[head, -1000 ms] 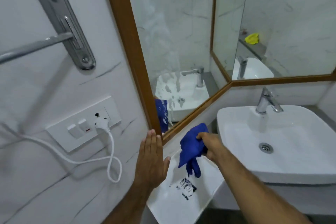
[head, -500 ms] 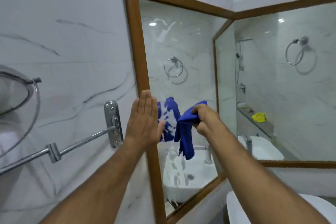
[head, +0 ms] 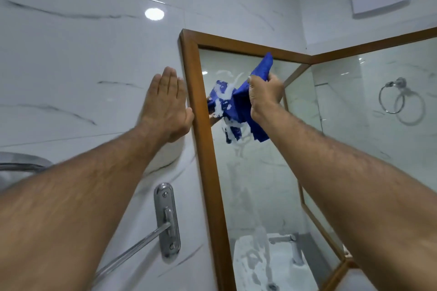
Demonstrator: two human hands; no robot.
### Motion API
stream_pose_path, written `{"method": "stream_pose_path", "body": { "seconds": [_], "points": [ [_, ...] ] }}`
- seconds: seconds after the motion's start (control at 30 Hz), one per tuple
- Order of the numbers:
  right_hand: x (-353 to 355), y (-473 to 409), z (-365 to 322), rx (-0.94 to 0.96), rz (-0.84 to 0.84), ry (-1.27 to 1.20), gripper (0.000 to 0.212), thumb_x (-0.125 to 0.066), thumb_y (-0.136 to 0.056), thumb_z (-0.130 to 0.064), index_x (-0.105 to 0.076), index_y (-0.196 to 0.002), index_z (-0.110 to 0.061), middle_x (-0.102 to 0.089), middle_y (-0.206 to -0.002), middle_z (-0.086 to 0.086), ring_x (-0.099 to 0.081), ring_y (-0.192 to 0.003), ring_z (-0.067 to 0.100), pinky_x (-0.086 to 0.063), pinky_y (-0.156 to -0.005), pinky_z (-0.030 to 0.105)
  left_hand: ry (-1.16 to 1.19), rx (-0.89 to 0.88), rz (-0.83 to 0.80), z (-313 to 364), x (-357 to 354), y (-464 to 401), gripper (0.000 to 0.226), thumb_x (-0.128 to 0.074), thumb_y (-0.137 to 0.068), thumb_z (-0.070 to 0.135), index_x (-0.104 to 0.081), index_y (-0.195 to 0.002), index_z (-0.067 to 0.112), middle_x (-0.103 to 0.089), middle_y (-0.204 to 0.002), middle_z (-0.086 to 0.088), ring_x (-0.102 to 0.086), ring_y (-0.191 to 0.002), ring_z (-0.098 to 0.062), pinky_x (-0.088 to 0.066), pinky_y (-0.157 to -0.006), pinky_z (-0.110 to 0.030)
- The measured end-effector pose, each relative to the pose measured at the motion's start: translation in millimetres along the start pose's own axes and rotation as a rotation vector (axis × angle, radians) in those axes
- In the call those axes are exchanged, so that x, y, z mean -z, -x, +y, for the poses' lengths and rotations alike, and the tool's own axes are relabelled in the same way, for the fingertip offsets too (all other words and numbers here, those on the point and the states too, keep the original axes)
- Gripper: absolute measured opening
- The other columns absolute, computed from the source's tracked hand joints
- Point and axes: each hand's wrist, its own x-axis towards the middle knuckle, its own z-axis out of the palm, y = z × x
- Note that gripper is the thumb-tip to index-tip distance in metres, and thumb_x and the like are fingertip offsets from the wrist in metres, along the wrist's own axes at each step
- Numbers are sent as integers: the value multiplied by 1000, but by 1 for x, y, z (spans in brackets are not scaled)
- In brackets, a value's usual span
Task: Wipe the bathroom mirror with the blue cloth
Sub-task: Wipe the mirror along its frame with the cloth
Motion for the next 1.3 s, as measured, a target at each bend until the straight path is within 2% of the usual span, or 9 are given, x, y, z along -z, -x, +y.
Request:
{"method": "stream_pose_path", "body": {
  "seconds": [0.07, 0.2, 0.3, 0.37, 0.5, 0.6, 0.8, 1.03, 1.3],
  "points": [
    [-5, -11, 5, 57, 7, 42, 3, -60, -80, -15, -59, -78, -17, -53, -63, -4, -45, -53, 10, -40, -50, 23, -32, -23, 21, -2, -6, -11, 79, -13, -96, 48, 0, -156, -1, 8, -164, -25, 11, -152, -37, 0, -125, -51],
    [-16, -38, 20, 106, -46, 72, 23, -49, -97, -29, -62, -79, -24, -58, -68, -3, -54, -61, 12, -52, -64, 30, -64, -31, 82, -1, -15, -21, 80, -8, -94, 48, -1, -155, -3, 5, -164, -26, 10, -152, -38, -5, -124, -52],
    [-25, -61, 24, 117, -36, 17, 27, -42, -102, -30, -61, -84, -21, -50, -66, -7, -45, -55, 7, -43, -57, 23, -65, -40, 108, -1, -16, -23, 79, -11, -96, 48, -4, -156, -3, 2, -165, -24, 7, -153, -37, -5, -124, -53],
    [-29, -76, 24, 126, 3, -4, 30, -38, -104, -36, -61, -98, -17, -49, -72, -8, -44, -61, 6, -40, -64, 24, -68, -40, 109, 0, -16, -24, 78, -12, -97, 48, -2, -156, -3, 3, -165, -24, 8, -153, -37, -5, -124, -53],
    [-46, -84, 43, 156, -151, 162, 61, -31, -100, -59, -42, -140, -14, -56, -123, 1, -53, -113, 17, -38, -100, 35, -67, -29, 110, 0, -16, -25, 76, -10, -98, 46, 2, -155, -2, 7, -165, -23, 10, -153, -35, -5, -124, -52],
    [-56, -75, 61, 343, -162, 553, 86, -31, -96, -67, -12, -156, -9, -17, -165, 10, -12, -153, 26, -7, -124, 46, -52, -34, 117, 1, -14, -24, 76, -3, -94, 43, 1, -155, -2, 6, -165, -23, 9, -153, -35, -5, -124, -51],
    [-63, -68, 69, 500, -169, 725, 79, -24, -99, -62, -5, -157, -12, -4, -168, 8, -1, -154, 25, 0, -124, 50, 31, -15, 151, 0, -15, -24, 76, 0, -94, 45, 0, -157, 2, 5, -166, -20, 8, -154, -32, -3, -125, -49],
    [-74, -46, 63, 634, -279, 813, 75, -30, -97, -61, -4, -158, -25, -1, -168, -6, 6, -154, 23, 8, -111, 73, 43, -18, 145, 2, -14, -28, 79, 2, -95, 53, 11, -155, 2, 15, -165, -19, 14, -153, -30, -1, -125, -48],
    [-73, -41, 68, 845, -355, 795, 68, -30, -97, -53, -10, -158, -28, -5, -168, -7, -1, -154, 20, 2, -117, 68, 44, -36, 142, 2, -15, -33, 77, -4, -96, 49, 8, -156, 4, 10, -166, -17, 9, -154, -27, -2, -125, -50]
  ]
}}
